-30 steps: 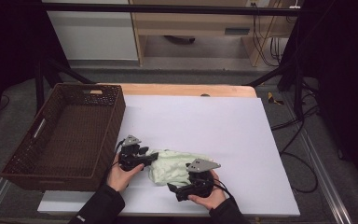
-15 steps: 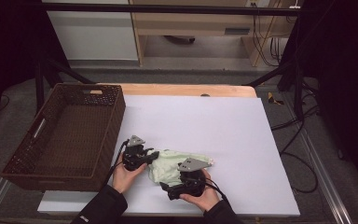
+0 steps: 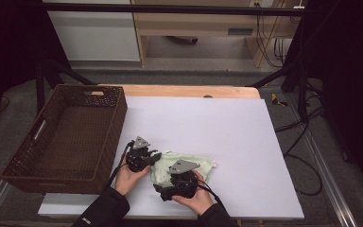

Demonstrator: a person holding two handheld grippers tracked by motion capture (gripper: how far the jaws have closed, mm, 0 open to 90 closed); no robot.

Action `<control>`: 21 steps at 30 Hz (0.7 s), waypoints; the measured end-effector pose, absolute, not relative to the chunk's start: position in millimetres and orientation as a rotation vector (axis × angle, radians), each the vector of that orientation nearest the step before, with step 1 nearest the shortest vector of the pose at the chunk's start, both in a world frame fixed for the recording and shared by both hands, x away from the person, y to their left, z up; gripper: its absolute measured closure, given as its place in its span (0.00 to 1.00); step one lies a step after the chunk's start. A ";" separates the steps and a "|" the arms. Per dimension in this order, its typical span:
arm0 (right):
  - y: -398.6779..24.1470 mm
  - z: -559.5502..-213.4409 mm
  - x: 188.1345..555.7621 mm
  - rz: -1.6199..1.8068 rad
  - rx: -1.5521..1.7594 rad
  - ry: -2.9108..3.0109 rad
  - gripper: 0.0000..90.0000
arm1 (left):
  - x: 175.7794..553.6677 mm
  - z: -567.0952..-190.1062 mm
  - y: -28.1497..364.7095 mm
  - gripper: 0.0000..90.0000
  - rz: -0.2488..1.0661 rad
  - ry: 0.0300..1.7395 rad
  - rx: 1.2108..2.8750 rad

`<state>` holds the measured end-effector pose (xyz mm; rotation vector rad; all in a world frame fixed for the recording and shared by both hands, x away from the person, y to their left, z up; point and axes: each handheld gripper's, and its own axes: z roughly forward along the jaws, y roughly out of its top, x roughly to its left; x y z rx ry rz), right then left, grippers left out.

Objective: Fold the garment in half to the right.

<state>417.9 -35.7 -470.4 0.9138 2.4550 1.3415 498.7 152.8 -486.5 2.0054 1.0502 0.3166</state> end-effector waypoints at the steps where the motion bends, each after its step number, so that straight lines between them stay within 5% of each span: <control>1: -34.4 -471.1 418.2 1.335 0.908 2.462 0.24 | 498.8 -486.5 152.9 0.83 0.315 1.048 2.007; 21: -1.7 -481.8 426.2 1.126 0.840 2.502 0.61 | 498.4 -486.1 152.5 0.83 0.338 1.020 2.032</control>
